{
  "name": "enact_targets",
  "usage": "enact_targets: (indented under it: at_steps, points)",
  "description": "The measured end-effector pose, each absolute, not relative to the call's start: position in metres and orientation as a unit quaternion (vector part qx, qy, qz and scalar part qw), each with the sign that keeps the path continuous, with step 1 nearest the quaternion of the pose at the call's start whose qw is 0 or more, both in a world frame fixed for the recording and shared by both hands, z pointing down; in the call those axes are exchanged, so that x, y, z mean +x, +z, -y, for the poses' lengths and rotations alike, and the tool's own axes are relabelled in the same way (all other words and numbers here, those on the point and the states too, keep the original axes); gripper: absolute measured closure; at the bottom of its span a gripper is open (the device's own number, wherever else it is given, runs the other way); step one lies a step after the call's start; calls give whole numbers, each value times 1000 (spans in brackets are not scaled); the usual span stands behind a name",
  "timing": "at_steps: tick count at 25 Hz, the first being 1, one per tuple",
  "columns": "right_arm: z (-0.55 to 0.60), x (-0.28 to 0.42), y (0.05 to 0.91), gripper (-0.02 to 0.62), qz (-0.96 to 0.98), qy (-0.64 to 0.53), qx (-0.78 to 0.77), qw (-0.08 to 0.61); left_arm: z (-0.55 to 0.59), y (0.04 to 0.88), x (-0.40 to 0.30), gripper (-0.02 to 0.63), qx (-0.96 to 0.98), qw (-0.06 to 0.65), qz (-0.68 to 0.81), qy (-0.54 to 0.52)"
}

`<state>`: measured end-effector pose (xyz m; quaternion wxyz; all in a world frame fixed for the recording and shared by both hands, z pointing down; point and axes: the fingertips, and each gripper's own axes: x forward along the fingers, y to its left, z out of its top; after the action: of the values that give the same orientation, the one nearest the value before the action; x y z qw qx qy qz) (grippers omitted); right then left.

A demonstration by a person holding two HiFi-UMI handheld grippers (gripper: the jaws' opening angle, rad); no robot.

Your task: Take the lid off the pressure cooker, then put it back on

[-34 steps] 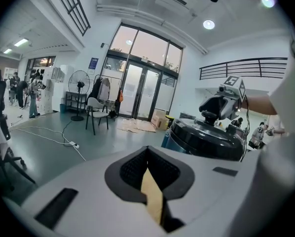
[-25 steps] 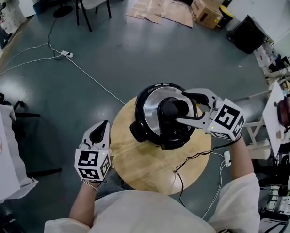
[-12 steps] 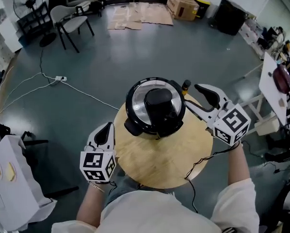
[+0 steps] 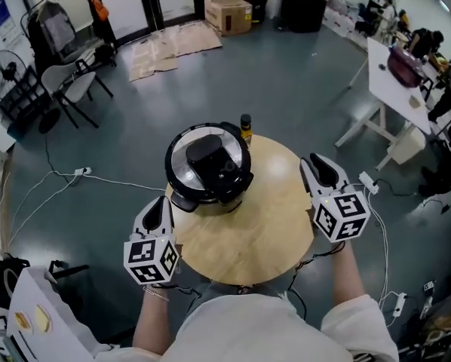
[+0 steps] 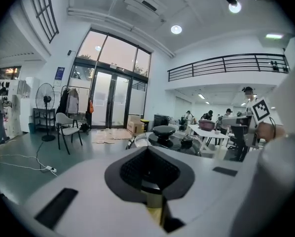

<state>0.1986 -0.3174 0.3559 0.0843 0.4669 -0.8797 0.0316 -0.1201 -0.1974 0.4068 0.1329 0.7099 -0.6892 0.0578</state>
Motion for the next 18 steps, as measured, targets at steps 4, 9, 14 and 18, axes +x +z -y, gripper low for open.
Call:
enact_targets:
  at_steps: [4,9,14,18]
  points:
    - [287,229,371,541,837,47,542,52,202,403,-106,617,725,126,674,58]
    - [253,265,379,597,792,37,608,38,214,398,-81,617,740,120,660,53]
    - [235,297,385,597,746,50,663,31,222,395,-69,617,748,120,651,45]
    - [226,311,394,597,728,65,681,40,226,392,-68,617,747,117,653,38]
